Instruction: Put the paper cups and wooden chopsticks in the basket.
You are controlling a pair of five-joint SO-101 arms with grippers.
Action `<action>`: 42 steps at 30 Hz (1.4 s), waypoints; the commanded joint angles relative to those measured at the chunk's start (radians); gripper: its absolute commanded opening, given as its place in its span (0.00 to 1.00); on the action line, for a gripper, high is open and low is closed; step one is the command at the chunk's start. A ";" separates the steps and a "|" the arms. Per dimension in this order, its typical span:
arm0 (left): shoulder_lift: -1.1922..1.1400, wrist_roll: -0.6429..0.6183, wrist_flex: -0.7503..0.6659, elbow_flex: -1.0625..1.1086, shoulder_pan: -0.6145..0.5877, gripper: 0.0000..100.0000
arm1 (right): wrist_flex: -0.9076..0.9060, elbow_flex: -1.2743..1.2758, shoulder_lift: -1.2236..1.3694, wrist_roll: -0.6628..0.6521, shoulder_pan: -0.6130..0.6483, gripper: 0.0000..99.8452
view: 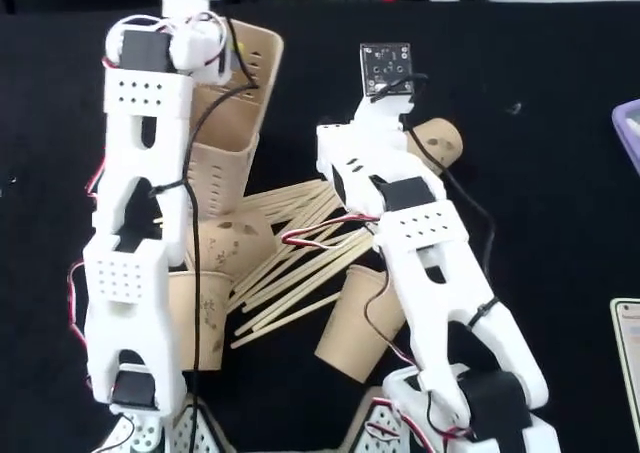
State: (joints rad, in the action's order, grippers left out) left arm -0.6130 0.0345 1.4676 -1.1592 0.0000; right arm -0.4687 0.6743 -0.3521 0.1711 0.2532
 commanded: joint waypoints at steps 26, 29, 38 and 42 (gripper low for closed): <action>0.436 -0.189 0.298 0.236 -0.289 0.20 | 0.028 0.010 -0.002 -0.014 0.014 0.23; 0.658 -0.146 0.292 0.515 -0.277 0.20 | 0.028 0.010 -0.002 -0.014 0.014 0.23; 0.967 -0.153 0.127 1.040 -0.271 0.20 | 0.028 0.012 -0.002 -0.014 0.014 0.23; 0.973 -0.241 0.014 1.156 -0.225 0.20 | 0.023 0.012 -0.002 -0.014 0.014 0.23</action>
State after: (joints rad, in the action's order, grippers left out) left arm 0.3521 -0.1588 1.5474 -0.0990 -0.2639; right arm -0.4657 0.6897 -0.3521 0.1649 0.2562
